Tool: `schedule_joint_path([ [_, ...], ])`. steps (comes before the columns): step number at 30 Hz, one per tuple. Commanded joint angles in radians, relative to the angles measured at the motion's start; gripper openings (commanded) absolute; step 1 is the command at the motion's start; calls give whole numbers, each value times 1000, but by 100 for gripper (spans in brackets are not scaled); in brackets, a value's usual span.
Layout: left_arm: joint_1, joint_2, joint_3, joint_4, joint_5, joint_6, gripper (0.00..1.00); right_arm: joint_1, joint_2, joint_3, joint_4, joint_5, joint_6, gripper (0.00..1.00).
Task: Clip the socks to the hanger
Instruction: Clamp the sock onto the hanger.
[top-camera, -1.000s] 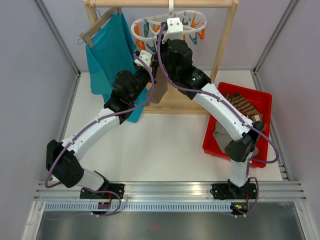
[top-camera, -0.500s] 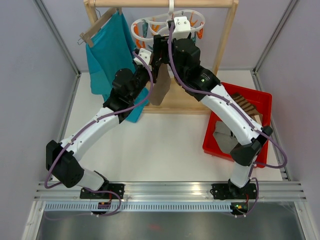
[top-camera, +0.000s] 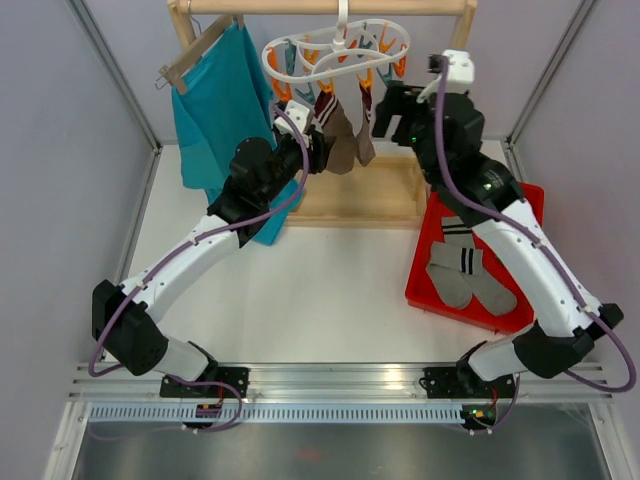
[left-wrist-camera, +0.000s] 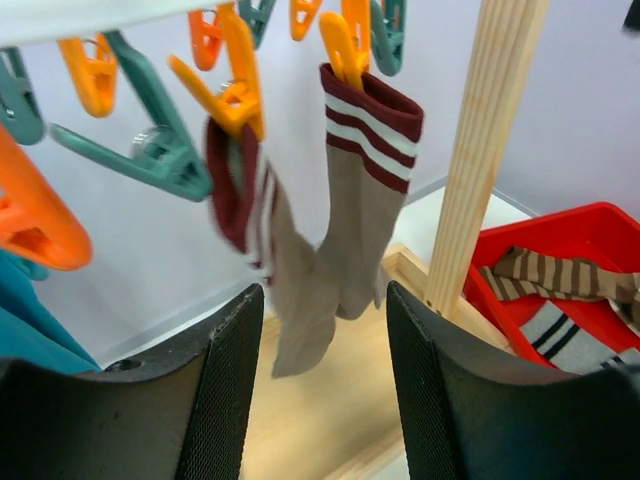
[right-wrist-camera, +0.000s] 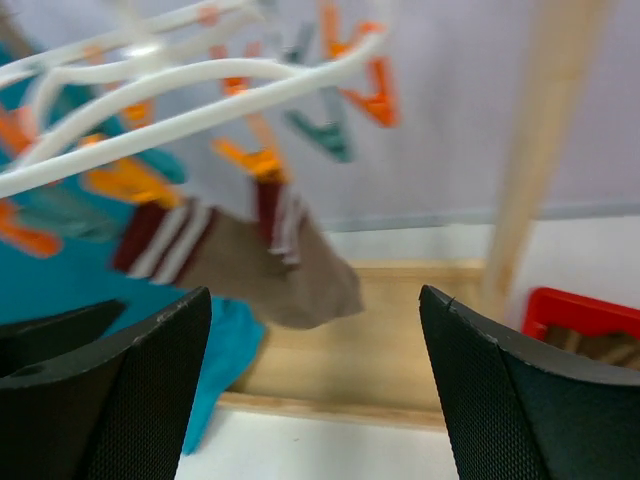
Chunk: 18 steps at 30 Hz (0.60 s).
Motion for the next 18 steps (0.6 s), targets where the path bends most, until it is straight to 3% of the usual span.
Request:
schedule_joint_path([
  [1, -23, -36, 44, -41, 16, -37, 58, -137, -74, -77, -92, -14, 109, 90],
  [3, -41, -51, 44, -71, -57, -45, 60, -308, -89, -121, -165, -87, 161, 90],
  [4, -41, -52, 44, -82, -58, -45, 60, -309, -95, -146, -166, -125, 175, 90],
  [8, -41, -82, 35, -148, -150, -129, 63, -557, -138, -313, -163, -209, 215, 89],
  [10, -41, -91, 20, -151, -151, -164, 65, -591, -147, -414, -121, -201, 238, 89],
  [14, -41, -93, 16, -182, -131, -197, 67, -708, -94, -529, -82, -335, 316, 86],
  [18, -41, -90, 27, -196, -115, -210, 70, -751, -46, -670, 12, -301, 336, 84],
])
